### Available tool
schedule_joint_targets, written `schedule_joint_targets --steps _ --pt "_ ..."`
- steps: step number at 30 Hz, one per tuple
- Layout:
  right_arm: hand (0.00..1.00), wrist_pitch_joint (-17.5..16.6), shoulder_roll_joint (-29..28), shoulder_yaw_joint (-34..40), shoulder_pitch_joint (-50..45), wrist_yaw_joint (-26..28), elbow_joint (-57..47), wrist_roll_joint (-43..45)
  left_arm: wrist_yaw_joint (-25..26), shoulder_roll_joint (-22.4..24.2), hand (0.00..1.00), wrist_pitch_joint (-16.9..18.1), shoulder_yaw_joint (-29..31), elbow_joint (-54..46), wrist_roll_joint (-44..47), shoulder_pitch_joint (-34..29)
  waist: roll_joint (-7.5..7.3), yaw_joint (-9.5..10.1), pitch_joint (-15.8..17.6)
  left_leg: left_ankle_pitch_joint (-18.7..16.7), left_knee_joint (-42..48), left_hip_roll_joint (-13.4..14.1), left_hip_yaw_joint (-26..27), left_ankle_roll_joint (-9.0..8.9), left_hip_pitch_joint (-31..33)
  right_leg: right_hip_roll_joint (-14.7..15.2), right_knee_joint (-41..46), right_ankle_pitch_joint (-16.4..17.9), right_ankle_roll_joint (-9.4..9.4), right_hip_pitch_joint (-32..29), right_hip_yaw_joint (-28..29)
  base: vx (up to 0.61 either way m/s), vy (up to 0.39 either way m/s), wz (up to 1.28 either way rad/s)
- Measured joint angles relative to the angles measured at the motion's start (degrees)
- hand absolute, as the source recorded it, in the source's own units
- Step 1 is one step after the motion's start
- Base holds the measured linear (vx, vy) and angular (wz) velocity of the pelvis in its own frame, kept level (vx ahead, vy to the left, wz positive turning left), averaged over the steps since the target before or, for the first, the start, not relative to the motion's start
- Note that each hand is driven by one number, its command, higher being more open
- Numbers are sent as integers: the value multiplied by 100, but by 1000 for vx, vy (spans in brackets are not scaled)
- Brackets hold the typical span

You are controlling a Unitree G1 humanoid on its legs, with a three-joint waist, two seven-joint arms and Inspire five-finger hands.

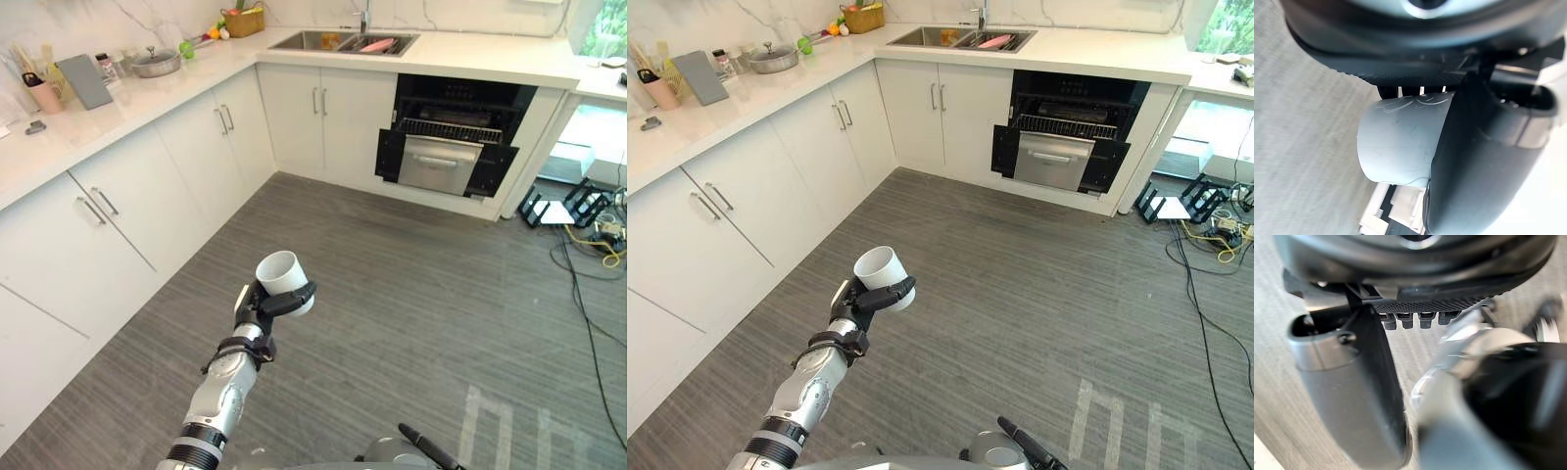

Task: Walk over to the sink, pick up the cup, carry it to the dishwasher, place the cup inside the dishwasher, then close the dishwasher door

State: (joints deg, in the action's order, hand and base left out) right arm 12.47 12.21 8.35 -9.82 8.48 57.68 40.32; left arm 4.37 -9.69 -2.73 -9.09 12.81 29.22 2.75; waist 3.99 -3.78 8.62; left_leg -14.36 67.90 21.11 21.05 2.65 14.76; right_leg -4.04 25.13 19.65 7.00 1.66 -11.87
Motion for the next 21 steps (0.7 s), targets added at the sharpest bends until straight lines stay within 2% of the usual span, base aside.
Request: schedule_joint_targets --steps 1,2,3,4,5,6,7,8,9,10,11,12,13,14,15,16,17,18,19,20,21 --pt "100 -56 23 -22 76 2 -21 -1 -39 -8 0 3 86 -175 -5 -13 -48 101 32 -32 -529 -194 22 -40 105 11 -159 -23 -27 155 167 357 -68 -75" --pt "100 -126 36 -80 170 11 -91 -2 -84 -30 0 22 215 -413 -15 -22 -113 193 73 -32 -1525 -508 29 -46 148 39 -342 -31 -41 362 352 370 -57 -68" --pt "100 -164 42 -140 244 15 -110 -3 -95 -42 0 63 283 -501 -21 -21 -141 199 91 -15 -2099 -679 24 -69 154 62 -431 -35 -50 471 427 391 -13 -67" --pt "100 -227 61 -231 382 24 -187 -2 -93 -37 0 116 411 -693 -68 -15 -189 196 117 182 -3398 -1036 -6 -222 177 127 -641 -39 -95 660 560 380 40 -57" --pt "100 -324 68 -269 480 54 -274 -4 -48 -43 0 179 433 -900 -105 -16 -189 209 112 1006 -4918 -1396 -179 -344 170 161 -892 -60 -166 832 726 375 66 -66" --pt "100 -366 67 -279 491 59 -312 -5 -41 -30 0 202 427 -980 -107 -27 -164 282 84 1445 -5382 -1503 -345 -436 150 157 -1015 -98 -232 875 866 396 102 -79" --pt "100 -444 62 -312 528 91 -378 -6 -35 -17 0 210 421 -1173 -118 -34 -100 376 2 2051 -5866 -1630 -594 -493 177 119 -1244 -136 -299 938 1089 352 102 -72" --pt "100 -454 34 -314 561 111 -377 -6 -26 -19 0 228 425 -1250 -132 -25 -97 395 -25 2359 -5948 -1672 -654 -344 153 129 -1324 -129 -312 964 1167 463 139 -59" --pt "100 -461 -61 -287 662 117 -340 -15 -11 -33 0 277 429 -1274 -239 58 -187 376 -23 2501 -5913 -1754 -644 -38 103 256 -1425 -108 -408 1035 1238 452 130 -21" --pt "100 -446 -118 -259 709 114 -290 -103 53 18 0 253 428 -1265 -315 88 -265 287 6 2243 -5668 -1795 -630 95 89 353 -1397 -218 -640 1120 1331 531 160 -13" --pt "100 -440 -137 -261 681 112 -290 -170 71 36 0 221 429 -1265 -341 54 -280 284 1 2081 -5519 -1781 -628 107 32 377 -1341 -319 -768 1189 1425 435 134 -27" --pt "100 -430 -190 -270 644 105 -283 -275 81 15 0 181 475 -1263 -343 -46 -343 306 15 1771 -5069 -1726 -597 142 -121 413 -1016 -504 -765 1317 1605 432 159 -54" --pt "100 -435 -264 -293 552 102 -290 -396 95 -18 0 182 574 -1263 -342 -150 -478 336 -32 1466 -4794 -1835 -454 79 -244 517 -331 -564 -759 1286 1640 340 161 -57" --pt "100 -445 -259 -314 441 104 -314 -414 124 -6 0 183 586 -1264 -342 -194 -489 337 -120 1511 -5011 -1897 -434 98 -448 554 140 -575 -777 1167 1574 341 203 -52" --pt "100 -468 -324 -327 223 37 -292 -471 188 -67 0 187 606 -1259 -352 -243 -622 370 -306 1274 -5259 -2005 -267 95 -794 755 1176 -645 -900 882 1398 338 154 -24" --pt "100 -461 -397 -406 50 -8 -301 -543 232 -98 0 188 705 -1281 -403 -268 -865 327 -459 1075 -5279 -2276 -267 147 -1048 1087 2147 -1040 -1499 539 1290 345 105 -9" --pt "100 -462 -419 -417 6 -24 -301 -581 255 -93 0 188 749 -1312 -469 -270 -910 292 -456 973 -5265 -2353 -297 168 -1166 1216 2533 -1429 -1659 398 1145 423 70 23" --pt "100 -463 -438 -413 -94 -78 -312 -622 299 -92 0 189 740 -1338 -553 -273 -902 236 -446 759 -5333 -2443 -408 243 -1438 1461 3091 -2534 -1358 161 783 349 70 26" --pt "100 -472 -444 -414 -164 -97 -355 -652 316 -82 0 207 745 -1352 -598 -270 -855 189 -413 641 -5419 -2460 -459 280 -1672 1658 3641 -2652 -1025 -75 596 515 80 17" --pt "100 -636 -452 -360 -209 -149 -515 -691 388 -84 0 228 798 -1351 -621 -270 -817 168 -329 495 -5516 -2483 -471 281 -2004 1753 4313 -1898 -615 -509 518 423 44 5" --pt "100 -645 -453 -285 -205 -221 -628 -784 449 -92 0 227 824 -1329 -620 -269 -732 115 -241 413 -5616 -2460 -536 265 -2279 1700 4440 -1475 -623 -771 504 483 17 15"
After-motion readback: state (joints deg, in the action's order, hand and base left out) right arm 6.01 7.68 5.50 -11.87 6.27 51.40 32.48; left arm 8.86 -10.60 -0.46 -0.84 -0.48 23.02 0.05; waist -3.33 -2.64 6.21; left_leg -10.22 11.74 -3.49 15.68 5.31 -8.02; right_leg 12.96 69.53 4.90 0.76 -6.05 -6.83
